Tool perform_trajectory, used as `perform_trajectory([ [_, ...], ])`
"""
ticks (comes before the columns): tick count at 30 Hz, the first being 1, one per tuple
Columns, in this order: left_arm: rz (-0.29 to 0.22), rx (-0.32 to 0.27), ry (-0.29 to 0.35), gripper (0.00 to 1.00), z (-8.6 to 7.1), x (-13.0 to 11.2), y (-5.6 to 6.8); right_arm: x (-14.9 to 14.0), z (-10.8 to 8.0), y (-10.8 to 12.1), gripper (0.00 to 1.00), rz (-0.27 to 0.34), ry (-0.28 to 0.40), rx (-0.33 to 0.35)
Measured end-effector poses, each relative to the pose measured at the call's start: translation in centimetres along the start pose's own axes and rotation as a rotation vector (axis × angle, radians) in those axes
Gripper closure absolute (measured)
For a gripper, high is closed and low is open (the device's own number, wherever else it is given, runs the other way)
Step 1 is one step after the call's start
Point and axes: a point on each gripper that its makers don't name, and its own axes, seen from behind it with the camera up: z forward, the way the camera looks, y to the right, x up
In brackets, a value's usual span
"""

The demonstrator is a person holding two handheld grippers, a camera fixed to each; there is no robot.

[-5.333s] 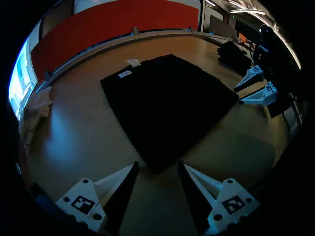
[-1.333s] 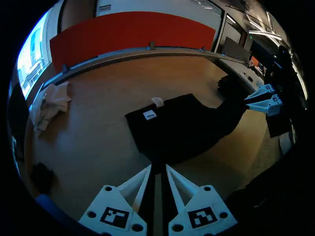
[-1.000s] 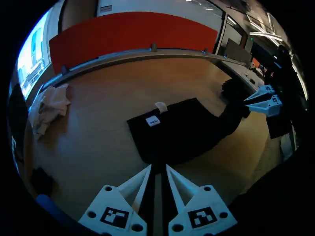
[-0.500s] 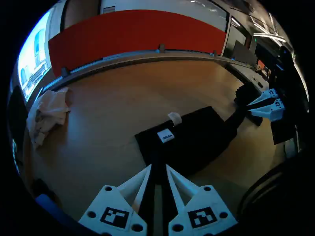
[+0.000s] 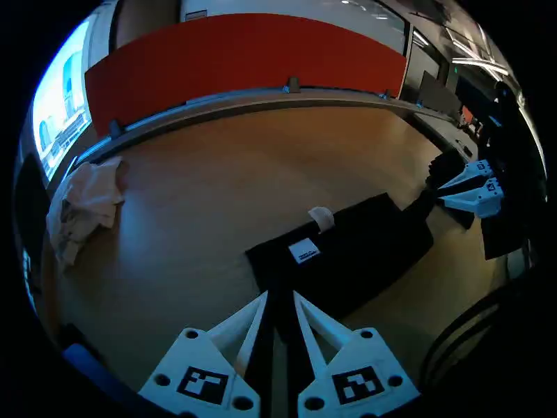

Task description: Fold towel

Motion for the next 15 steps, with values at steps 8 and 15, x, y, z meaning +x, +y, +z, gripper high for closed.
perform_trajectory([
  [8, -0.005, 0.004, -0.026, 0.9, 1.9, -0.8, -0.5, -0.8, 1.6, 0.2, 0.88, 0.015, -0.026, 0.0],
  [15, -0.01, 0.002, -0.033, 0.9, 4.1, -1.1, -0.7, -1.7, 3.5, 1.1, 0.88, 0.043, -0.051, -0.016],
])
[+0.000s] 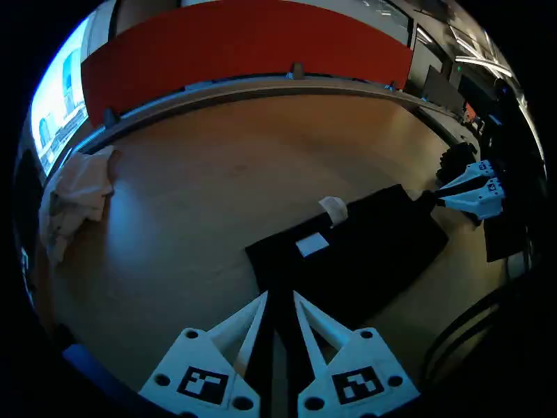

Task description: Fold towel

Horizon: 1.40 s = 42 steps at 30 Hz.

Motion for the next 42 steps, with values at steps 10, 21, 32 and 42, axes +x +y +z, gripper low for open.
perform_trajectory([
  [10, -0.014, 0.035, -0.001, 0.89, 1.8, 0.3, -1.2, 0.2, 1.7, 0.6, 0.84, 0.044, 0.003, -0.025],
  [21, -0.016, 0.063, 0.006, 0.77, 2.4, 0.9, -1.8, 0.3, 2.9, 1.5, 0.68, 0.054, -0.003, -0.072],
  [32, -0.027, 0.086, 0.013, 0.5, 2.4, 1.5, -2.9, 0.9, 3.2, 3.2, 0.32, 0.029, 0.007, -0.132],
  [42, -0.046, 0.099, 0.033, 0.08, 1.4, 1.8, -3.8, 1.6, 2.7, 3.1, 0.02, 0.026, 0.032, -0.136],
])
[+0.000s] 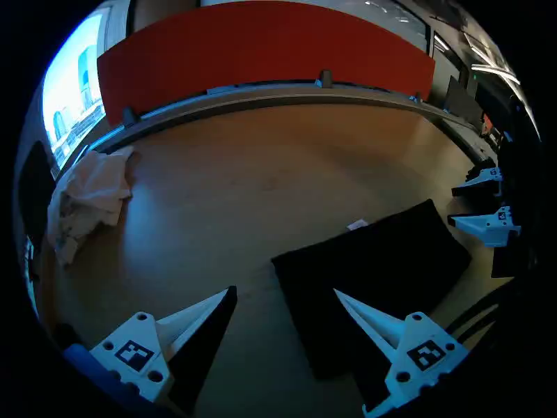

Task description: Fold towel

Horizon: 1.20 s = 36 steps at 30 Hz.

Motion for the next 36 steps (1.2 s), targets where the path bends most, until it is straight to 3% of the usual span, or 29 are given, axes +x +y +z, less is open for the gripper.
perform_trajectory([
  [12, -0.003, 0.003, 0.003, 0.08, -0.8, -0.4, 0.0, -0.4, -1.1, -0.4, 0.02, -0.005, 0.001, 0.01],
  [36, -0.068, 0.04, 0.003, 0.08, -5.0, -4.8, 0.2, -2.9, -5.2, -1.4, 0.02, 0.019, 0.011, 0.014],
])
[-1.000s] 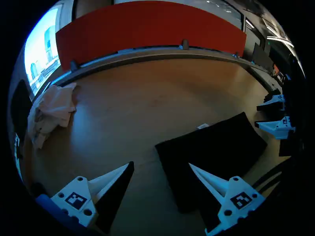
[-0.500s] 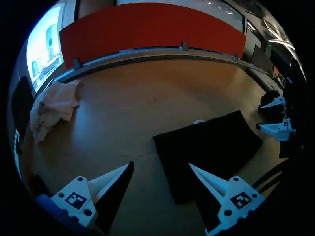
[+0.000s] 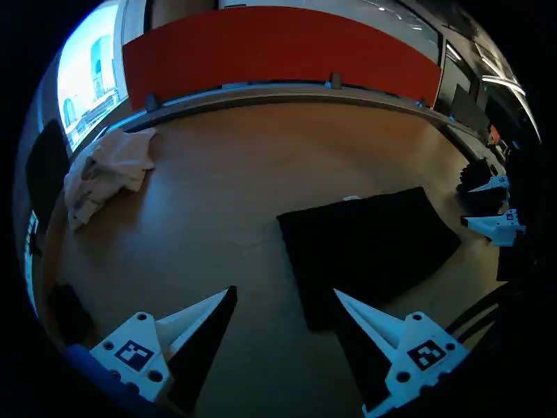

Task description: Fold towel

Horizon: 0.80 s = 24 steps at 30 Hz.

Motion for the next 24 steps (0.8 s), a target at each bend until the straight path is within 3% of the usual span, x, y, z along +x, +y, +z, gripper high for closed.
perform_trajectory([
  [12, -0.017, 0.03, 0.01, 0.08, -1.4, -0.7, -0.7, -0.1, 0.0, -0.8, 0.02, -0.052, -0.002, 0.047],
  [24, -0.087, 0.077, 0.012, 0.08, -4.0, -3.0, -2.3, 0.1, 0.5, -1.9, 0.02, -0.118, -0.005, 0.102],
])
